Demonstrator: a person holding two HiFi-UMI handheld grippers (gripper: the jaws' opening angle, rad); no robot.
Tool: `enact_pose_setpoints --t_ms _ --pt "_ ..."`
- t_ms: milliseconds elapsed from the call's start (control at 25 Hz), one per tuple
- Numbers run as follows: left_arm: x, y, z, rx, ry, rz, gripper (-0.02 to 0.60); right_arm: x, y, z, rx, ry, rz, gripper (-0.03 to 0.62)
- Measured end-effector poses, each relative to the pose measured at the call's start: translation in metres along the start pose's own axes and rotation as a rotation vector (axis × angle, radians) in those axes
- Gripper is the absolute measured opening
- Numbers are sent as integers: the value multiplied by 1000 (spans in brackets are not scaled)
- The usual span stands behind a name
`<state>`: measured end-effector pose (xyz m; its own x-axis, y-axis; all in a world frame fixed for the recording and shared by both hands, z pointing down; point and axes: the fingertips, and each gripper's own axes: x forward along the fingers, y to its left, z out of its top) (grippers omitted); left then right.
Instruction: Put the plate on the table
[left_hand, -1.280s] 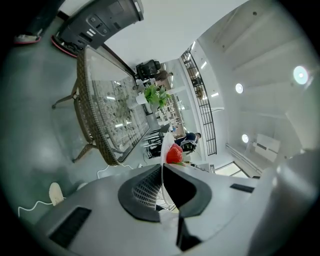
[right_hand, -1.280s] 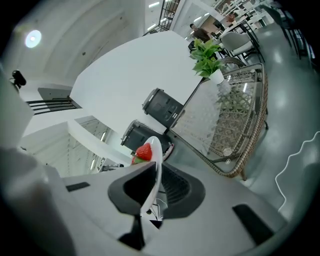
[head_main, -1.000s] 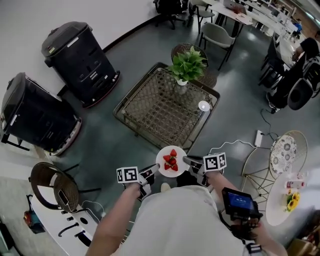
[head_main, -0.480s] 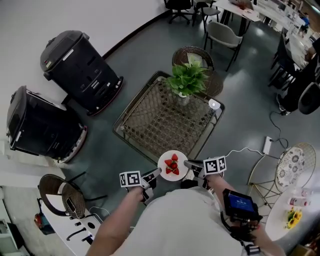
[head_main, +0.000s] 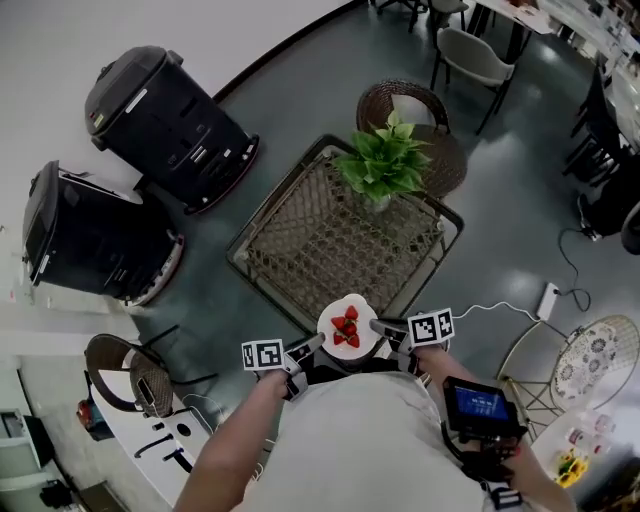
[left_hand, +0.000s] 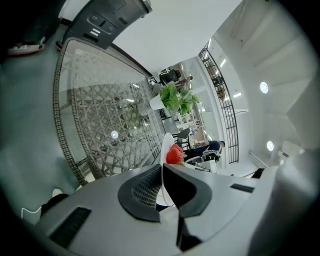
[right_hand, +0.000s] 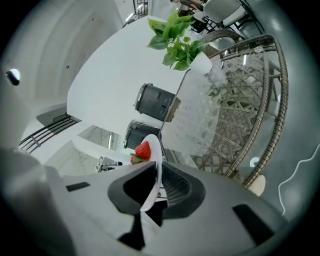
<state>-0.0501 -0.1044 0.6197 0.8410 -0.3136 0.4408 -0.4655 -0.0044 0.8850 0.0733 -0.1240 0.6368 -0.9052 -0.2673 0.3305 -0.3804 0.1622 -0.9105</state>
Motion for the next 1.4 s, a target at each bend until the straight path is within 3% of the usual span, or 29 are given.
enact_pose_setpoints --t_ms 520,960,1400 --pt "5 36 4 -93 -47 78 13 30 -27 4 20 148 -19 29" --pt "22 68 19 -121 -13 53 14 47 -53 13 53 164 -91 29" --pt "42 107 51 -159 -26 103 13 80 -84 41 30 200 -157 29"
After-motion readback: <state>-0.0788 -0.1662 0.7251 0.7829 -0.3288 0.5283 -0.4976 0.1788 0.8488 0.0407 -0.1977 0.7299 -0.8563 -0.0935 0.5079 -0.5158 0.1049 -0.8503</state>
